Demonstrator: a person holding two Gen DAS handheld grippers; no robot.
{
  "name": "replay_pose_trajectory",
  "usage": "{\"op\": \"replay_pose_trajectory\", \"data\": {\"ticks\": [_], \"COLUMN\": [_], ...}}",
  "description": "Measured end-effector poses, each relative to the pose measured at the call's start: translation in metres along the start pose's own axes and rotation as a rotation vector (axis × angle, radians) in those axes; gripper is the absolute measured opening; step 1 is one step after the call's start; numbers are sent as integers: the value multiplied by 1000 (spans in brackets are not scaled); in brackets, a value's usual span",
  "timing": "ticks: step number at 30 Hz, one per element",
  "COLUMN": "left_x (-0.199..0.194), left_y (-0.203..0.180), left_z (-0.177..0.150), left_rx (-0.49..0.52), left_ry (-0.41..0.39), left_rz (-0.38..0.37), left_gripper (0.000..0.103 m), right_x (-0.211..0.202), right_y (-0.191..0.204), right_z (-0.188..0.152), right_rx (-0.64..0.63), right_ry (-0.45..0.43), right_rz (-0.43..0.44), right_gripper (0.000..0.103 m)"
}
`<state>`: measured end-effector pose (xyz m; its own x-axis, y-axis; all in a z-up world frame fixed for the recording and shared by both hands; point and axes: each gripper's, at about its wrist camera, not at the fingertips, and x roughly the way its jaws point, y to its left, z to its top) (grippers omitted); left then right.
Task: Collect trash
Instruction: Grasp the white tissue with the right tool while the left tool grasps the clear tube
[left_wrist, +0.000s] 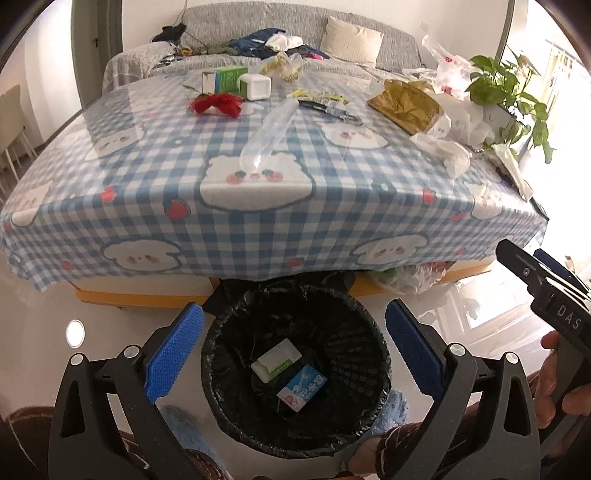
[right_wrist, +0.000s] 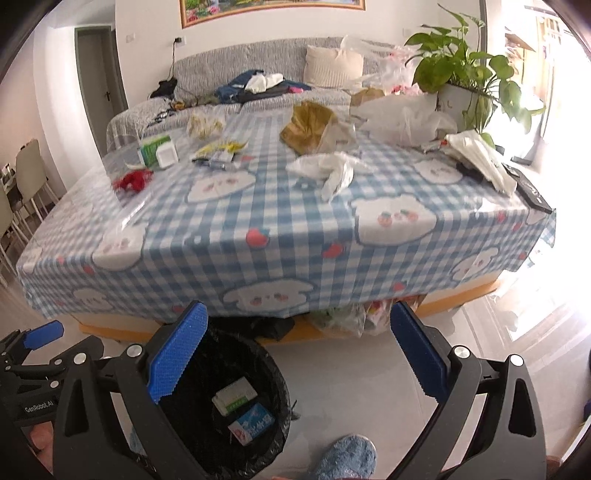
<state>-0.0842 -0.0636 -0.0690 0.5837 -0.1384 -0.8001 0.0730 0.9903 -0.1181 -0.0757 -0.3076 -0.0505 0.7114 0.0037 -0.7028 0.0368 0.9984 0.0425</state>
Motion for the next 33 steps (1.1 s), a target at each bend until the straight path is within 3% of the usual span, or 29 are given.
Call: {"op": "replay_pose_trajectory", "data": {"ticks": [19,27,33], "left_x": [44,69,87], "left_y": [20,7,1], "left_z": [108,144,166], "left_rx": [-4,38,67], "left_ry": [-34,-19,-3], "left_rz": [31,35,45], "left_gripper": [96,92,90], "right_x": [49,76,105], "right_y": [-5,-4,-17], "right_z": [66,99,123], "right_rx": [-42,-77,-74], "right_ry": [-13,-13,8], "right_rz": [-30,-52,-56], "right_gripper": [95,95,87]}}
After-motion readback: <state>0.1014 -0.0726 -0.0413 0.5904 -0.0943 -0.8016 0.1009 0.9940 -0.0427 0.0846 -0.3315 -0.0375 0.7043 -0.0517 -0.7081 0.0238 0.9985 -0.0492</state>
